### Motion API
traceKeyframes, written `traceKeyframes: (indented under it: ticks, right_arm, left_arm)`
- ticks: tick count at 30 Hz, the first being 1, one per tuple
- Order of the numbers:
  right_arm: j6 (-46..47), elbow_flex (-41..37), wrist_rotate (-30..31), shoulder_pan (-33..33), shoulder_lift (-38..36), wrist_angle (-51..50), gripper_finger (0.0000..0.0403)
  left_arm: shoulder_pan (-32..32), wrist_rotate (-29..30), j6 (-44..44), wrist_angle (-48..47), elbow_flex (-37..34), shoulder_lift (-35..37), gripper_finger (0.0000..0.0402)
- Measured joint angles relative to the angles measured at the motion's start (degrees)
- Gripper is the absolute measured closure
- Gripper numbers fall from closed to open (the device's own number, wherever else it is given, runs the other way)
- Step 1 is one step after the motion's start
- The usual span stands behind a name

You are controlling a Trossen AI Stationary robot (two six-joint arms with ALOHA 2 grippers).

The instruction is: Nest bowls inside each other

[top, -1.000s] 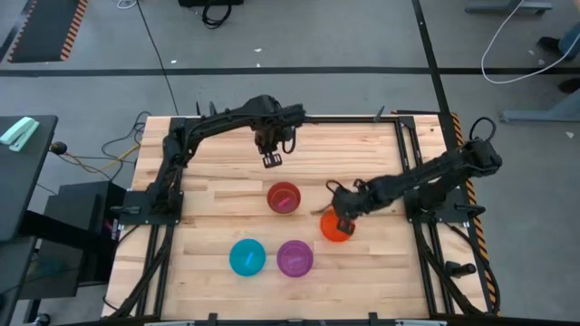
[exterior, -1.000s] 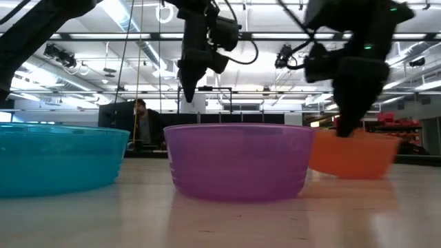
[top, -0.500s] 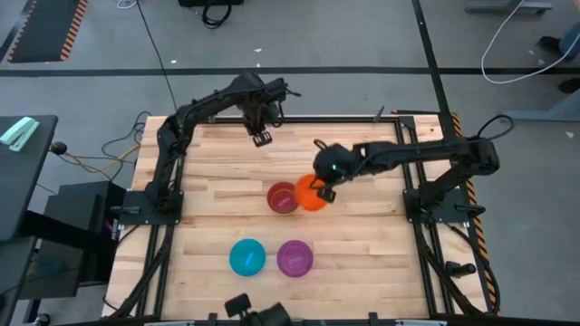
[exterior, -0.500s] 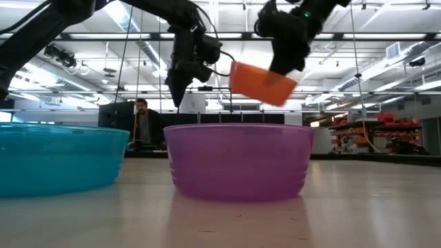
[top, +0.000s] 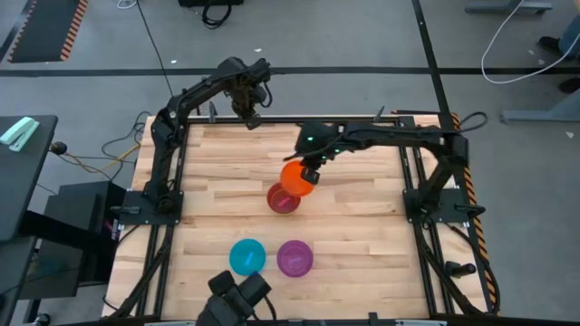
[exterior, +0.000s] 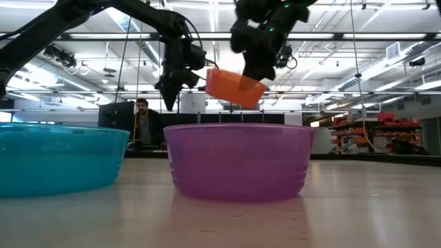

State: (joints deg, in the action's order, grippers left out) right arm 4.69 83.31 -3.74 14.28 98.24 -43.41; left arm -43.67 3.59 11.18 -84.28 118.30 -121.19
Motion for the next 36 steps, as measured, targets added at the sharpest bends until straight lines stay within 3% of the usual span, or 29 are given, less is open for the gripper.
traceKeyframes:
  ticks: [9, 18, 28, 36]
  right_arm:
    - [-3.9, 12.4, -1.3, -1.6, 11.3, -7.4, 0.0403]
    - [-4.7, 13.2, -3.6, -2.2, 15.2, -7.3, 0.0403]
    - [-4.9, 13.1, -4.2, -2.2, 19.9, -6.2, 0.0403]
    - [-4.9, 13.1, -4.7, -2.8, 21.4, -8.8, 0.0403]
  left_arm:
    - [-2.6, -0.5, 3.3, 1.6, 0.0, 0.0, 0.0395]
    - [-5.9, -2.6, 3.0, 2.8, 0.0, 0.0, 0.0375]
    - [-5.9, -5.5, 3.0, 3.5, -0.1, 0.0, 0.0394]
    - [-5.9, -5.8, 4.5, 4.6, -5.1, -0.1, 0.0373]
